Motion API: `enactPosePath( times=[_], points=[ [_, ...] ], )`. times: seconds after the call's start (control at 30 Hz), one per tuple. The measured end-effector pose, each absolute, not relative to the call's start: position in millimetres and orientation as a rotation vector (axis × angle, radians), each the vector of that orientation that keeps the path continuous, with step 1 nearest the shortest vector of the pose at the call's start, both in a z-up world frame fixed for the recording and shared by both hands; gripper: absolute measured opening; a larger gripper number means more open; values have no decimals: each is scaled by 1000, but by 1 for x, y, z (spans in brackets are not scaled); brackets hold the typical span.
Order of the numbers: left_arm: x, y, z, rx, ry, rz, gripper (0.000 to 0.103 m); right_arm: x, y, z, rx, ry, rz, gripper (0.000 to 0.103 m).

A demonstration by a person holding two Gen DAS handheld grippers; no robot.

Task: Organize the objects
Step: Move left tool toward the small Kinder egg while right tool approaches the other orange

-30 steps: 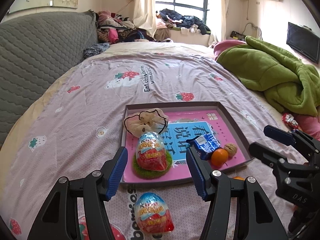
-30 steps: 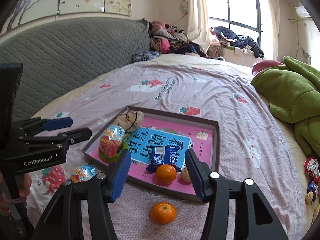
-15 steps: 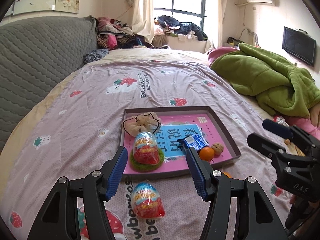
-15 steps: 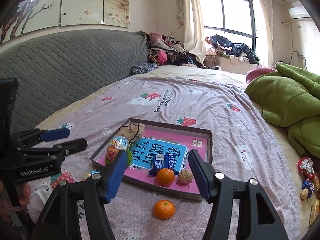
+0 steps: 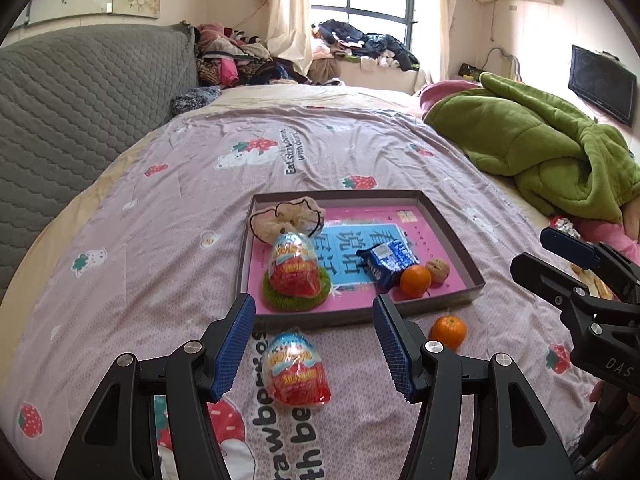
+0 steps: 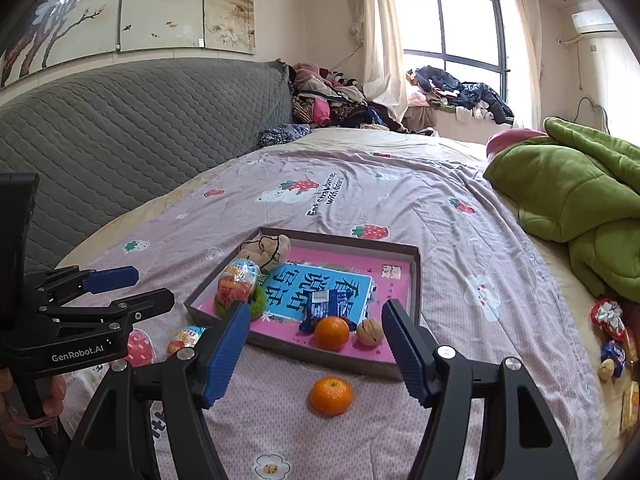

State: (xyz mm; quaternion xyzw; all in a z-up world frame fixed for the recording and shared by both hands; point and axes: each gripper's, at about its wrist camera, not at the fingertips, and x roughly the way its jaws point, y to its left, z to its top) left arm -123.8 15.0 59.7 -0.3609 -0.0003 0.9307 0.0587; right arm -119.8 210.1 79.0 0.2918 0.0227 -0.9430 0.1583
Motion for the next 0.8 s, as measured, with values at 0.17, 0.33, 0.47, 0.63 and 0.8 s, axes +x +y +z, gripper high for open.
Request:
enactPosePath(
  times=[0.17,0.33,0.47,0.63,0.8],
  points=[
    [-119,12,56,-1111,-11,2819,63,-111,212,74,842,62,-2699,68],
    [-114,12,52,-1127,-14,2814,63,-105,217,68,852,55,-2705,68],
    [-113,13,49,-1141,-12,2807,63,-103,220,62,872,51,-2708,68],
    [-114,14,45,-1158,-1,2800,63,-103,219,54,903,54,-2703,68],
    [-117,14,35,-1200,-5,2789,63,-104,217,46,931,66,-2694,68]
  ],
)
